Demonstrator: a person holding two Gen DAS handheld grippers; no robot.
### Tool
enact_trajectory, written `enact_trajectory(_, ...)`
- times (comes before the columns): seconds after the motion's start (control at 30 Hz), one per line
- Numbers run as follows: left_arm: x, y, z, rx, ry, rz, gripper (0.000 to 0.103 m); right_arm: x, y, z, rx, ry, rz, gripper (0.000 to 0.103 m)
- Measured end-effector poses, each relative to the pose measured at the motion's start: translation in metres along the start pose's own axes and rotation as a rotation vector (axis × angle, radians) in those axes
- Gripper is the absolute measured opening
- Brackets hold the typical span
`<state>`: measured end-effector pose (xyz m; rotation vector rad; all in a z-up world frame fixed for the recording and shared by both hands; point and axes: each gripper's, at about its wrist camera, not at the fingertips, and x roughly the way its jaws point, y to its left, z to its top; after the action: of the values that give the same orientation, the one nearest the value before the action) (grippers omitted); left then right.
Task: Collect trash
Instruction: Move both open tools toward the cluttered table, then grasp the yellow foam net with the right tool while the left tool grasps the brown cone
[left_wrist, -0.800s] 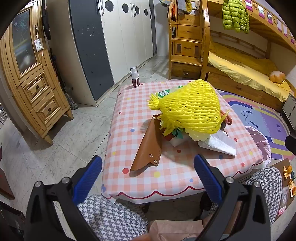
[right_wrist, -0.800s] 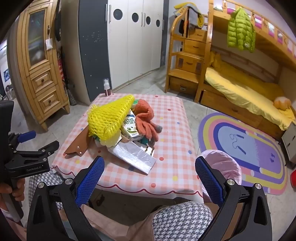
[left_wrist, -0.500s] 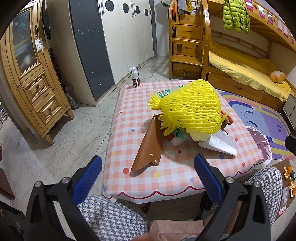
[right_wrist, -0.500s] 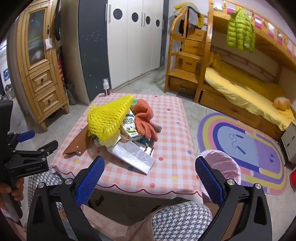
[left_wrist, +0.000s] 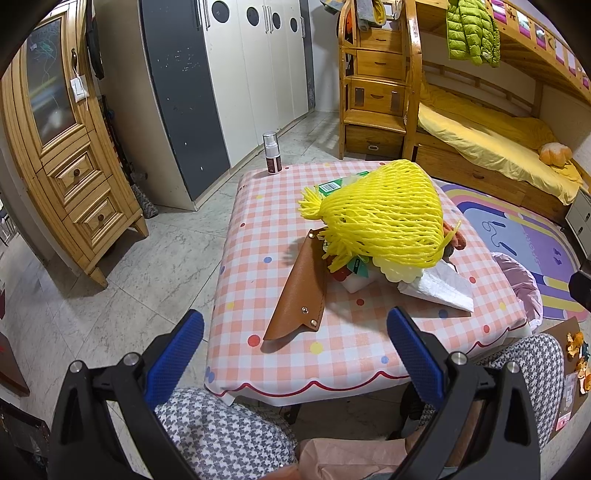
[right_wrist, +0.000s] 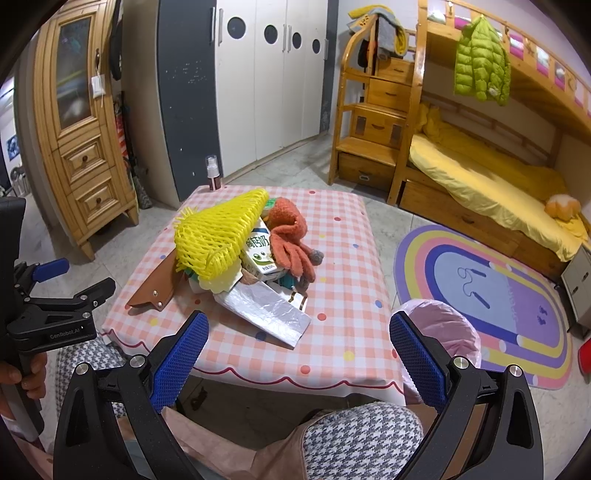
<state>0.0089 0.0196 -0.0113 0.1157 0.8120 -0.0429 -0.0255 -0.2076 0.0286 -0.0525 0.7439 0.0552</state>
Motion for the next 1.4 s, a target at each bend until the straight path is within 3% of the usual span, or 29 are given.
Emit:
enact_trajectory(0.97, 0.001, 0.005, 0.0, -0.017, 0.014, 0.015, 0.096, 0.008, 0.002, -0.002, 0.005, 0.004, -0.003, 0.097)
enact_trajectory(1.2, 0.012, 0.019, -0.003, -0.047, 0.031, 0.036, 0.096, 0.011, 0.008, 0.005, -0.026, -0.066, 0.005, 0.097)
enact_trajectory(1.4, 0.026, 0.037, -0.002, -0.072, 0.047, 0.047, 0.096, 0.032, 0.029, 0.026, -0.091, -0.103, 0.072, 0.097)
